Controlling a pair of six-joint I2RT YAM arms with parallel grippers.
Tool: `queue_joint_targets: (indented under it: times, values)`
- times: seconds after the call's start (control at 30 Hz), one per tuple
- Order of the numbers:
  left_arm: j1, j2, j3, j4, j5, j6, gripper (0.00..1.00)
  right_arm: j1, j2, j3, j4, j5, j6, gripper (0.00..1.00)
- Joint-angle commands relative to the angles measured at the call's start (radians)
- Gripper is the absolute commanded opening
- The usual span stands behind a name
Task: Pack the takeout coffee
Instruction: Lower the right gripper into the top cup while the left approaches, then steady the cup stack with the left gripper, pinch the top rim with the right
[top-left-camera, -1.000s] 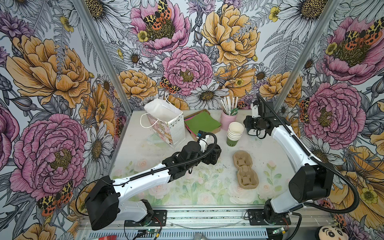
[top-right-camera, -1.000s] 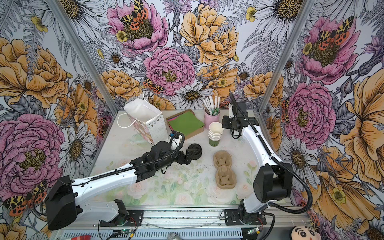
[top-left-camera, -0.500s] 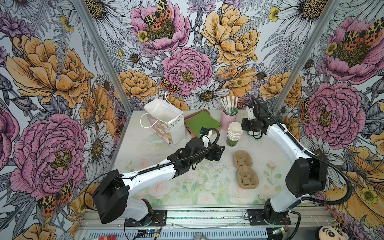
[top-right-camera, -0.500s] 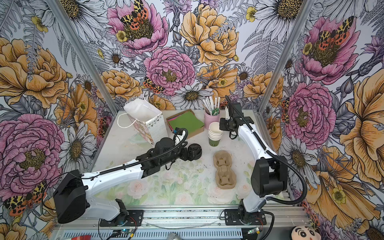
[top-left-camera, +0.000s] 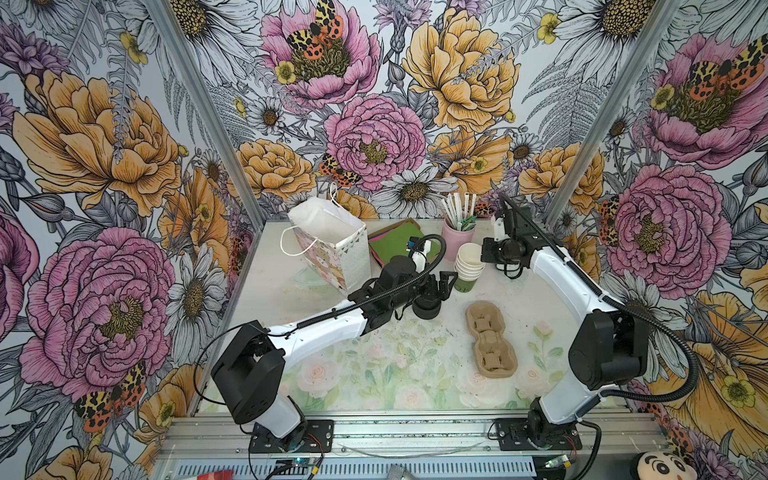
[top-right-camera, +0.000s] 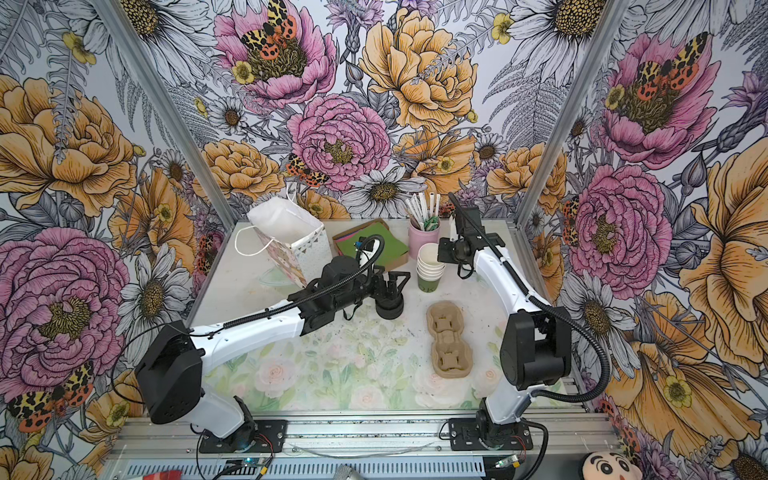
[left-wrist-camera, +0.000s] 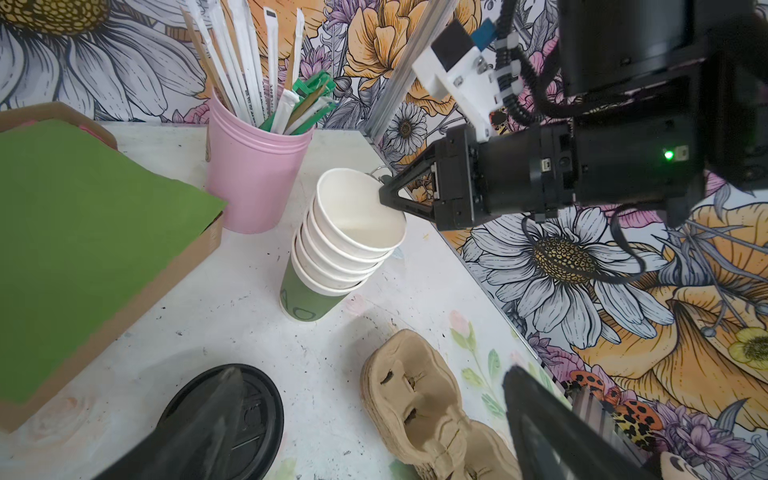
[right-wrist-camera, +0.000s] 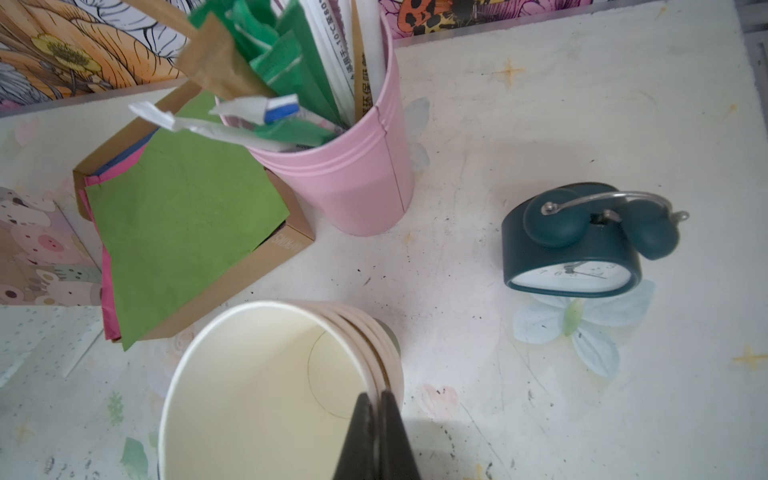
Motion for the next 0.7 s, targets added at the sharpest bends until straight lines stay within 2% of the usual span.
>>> queue_joint_targets:
  times: [0.0,0.13,0.27,0.33,0.5,0.67]
  values:
    - [0.023,0.037,0.051,0.023,0.056,-0.028,0.97,-0.002,0.016,-0.003,0.007,-0.006,0.007,0.0]
    - [0.045,0.083,0.079,0.027,0.07,-0.053,0.87,-0.002,-0.005,0.005,0.006,-0.014,0.009,0.0]
    - [0.083,0.128,0.096,0.039,0.11,-0.098,0.64,-0.002,-0.021,0.01,0.007,-0.023,0.009,0.0]
    - [0.098,0.154,0.114,0.039,0.127,-0.114,0.57,-0.003,-0.029,0.013,0.007,-0.033,0.012,0.0]
    - [0.109,0.221,0.173,0.037,0.177,-0.127,0.54,-0.003,-0.049,0.015,0.007,-0.039,0.015,0.0]
    - [0.111,0.282,0.21,0.029,0.182,-0.135,0.54,-0.004,-0.072,0.016,0.006,-0.036,0.014,0.0]
